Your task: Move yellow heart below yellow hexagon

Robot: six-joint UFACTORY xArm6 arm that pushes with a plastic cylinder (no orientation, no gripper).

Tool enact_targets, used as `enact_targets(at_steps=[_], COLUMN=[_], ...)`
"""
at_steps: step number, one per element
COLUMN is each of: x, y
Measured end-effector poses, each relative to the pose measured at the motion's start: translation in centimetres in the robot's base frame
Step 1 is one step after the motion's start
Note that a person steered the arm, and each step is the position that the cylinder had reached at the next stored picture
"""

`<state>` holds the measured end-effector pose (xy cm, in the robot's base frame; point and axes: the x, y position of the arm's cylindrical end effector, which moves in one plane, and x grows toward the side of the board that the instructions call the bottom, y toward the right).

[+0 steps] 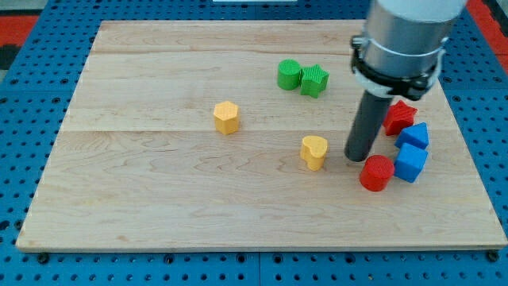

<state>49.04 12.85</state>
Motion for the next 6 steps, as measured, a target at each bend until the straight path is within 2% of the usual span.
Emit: enact_targets(at_steps=[2, 4, 6], x=[0.0, 1.5, -3.4], y=[-9.6, -10.7, -14.7])
